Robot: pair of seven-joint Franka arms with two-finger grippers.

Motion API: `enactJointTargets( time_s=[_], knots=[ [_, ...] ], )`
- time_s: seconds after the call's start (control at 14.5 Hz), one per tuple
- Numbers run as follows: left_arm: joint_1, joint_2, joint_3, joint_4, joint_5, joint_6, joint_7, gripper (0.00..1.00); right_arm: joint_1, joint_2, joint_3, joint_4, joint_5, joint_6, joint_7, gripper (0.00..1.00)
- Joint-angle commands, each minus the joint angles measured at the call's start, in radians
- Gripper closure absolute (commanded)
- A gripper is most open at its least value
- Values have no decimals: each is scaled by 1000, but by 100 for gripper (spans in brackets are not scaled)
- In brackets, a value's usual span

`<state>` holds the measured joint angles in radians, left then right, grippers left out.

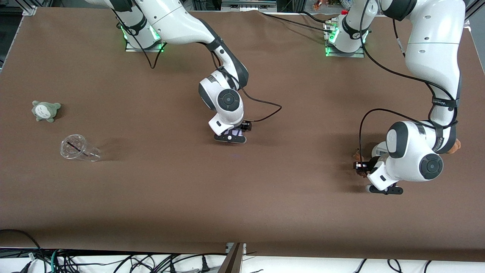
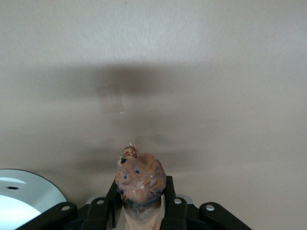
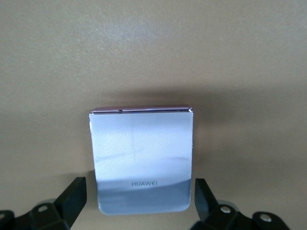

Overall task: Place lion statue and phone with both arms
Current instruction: 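Carry the phone toward the glass cup while the left gripper carries the lion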

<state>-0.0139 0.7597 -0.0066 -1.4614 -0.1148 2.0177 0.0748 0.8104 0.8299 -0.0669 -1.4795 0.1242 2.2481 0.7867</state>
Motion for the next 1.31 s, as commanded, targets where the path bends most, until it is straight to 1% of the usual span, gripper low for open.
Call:
enactJointTargets(
  time_s=[0.0,0.28,0.34,0.41,0.48,0.55,0.62,0.69,0.76,0.83,0.9,0.97,1.1,1.24],
  knots=[
    [2,-25,-3,-45,21,16,2,100,10,-2,-8,-4,-8,13,22,0],
    [6,-30,-3,-92,21,16,3,100,10,6,-10,-4,-6,13,23,1],
    [11,-43,-4,-117,21,18,3,100,10,8,-10,-5,-6,13,23,7],
    [9,-52,-4,-141,21,32,3,100,9,8,-10,-5,-6,15,23,9],
    [9,-63,-4,-167,21,58,3,100,9,6,-10,-4,-6,15,23,16],
    [9,-68,-4,-187,21,75,3,100,9,6,-10,-4,-6,15,23,28],
    [9,-68,-4,-191,20,75,2,100,9,6,-10,-4,-5,16,23,37],
    [9,-68,-4,-191,20,75,2,100,9,6,-10,-5,-6,22,23,44],
    [8,-68,-4,-189,20,69,0,100,9,5,-13,-4,-6,24,23,46],
    [6,-68,-4,-191,20,66,-7,82,6,-1,-16,-2,-6,24,20,46],
    [6,-68,-4,-188,20,64,-10,60,1,-9,-20,5,-6,24,8,46],
    [6,-69,-4,-185,20,61,-12,1,-2,-18,-31,14,-6,18,-4,46],
    [9,-69,-4,-177,15,59,-10,0,-11,-41,-76,19,-6,-1,-64,46],
    [12,-72,-4,-172,15,58,-9,0,-60,-63,-97,19,11,-57,-189,46]
  ],
)
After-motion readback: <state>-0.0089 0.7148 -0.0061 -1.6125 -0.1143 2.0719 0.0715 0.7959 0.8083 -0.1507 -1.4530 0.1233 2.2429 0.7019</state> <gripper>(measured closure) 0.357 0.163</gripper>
